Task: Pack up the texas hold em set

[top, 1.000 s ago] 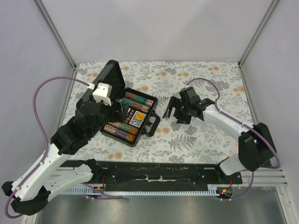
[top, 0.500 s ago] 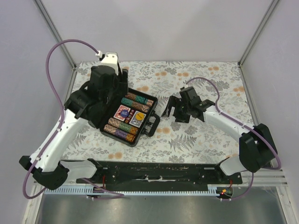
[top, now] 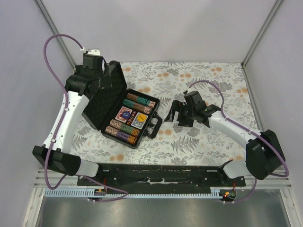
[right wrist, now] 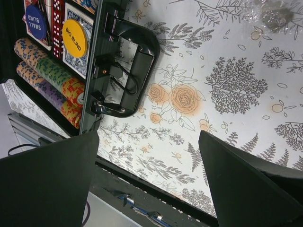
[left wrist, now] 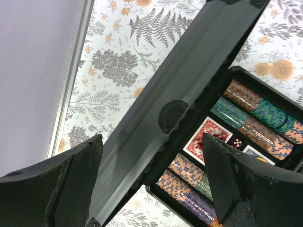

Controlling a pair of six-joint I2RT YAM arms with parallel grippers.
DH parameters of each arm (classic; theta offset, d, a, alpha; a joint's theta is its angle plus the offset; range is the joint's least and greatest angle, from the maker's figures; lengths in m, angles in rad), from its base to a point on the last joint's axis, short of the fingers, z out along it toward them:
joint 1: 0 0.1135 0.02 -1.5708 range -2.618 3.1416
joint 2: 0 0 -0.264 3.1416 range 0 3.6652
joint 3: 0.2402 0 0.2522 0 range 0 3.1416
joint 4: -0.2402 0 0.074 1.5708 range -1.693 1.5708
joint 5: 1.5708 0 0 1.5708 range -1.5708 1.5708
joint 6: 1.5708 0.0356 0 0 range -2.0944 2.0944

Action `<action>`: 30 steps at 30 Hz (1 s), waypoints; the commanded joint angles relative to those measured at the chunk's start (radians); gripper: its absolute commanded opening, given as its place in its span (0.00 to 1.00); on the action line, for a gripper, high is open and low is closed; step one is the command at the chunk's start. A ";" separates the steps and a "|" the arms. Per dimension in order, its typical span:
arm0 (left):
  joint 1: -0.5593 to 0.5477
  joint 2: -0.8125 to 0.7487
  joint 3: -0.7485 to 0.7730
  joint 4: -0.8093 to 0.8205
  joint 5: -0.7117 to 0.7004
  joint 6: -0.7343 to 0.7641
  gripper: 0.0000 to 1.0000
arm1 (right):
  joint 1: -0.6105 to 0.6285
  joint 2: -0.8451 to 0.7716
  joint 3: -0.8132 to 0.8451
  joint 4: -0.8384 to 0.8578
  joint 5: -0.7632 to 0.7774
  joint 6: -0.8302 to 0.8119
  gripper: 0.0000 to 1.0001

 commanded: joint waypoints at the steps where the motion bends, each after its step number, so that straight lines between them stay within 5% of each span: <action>1: 0.032 0.008 0.012 -0.014 0.030 0.023 0.90 | 0.005 -0.041 -0.008 0.034 -0.008 -0.019 0.94; 17: 0.034 -0.003 -0.126 -0.027 0.247 -0.001 0.54 | 0.005 -0.035 -0.024 0.040 -0.011 0.010 0.93; 30: -0.006 -0.129 -0.336 0.037 0.453 -0.102 0.49 | 0.005 -0.026 -0.033 0.045 -0.003 0.024 0.93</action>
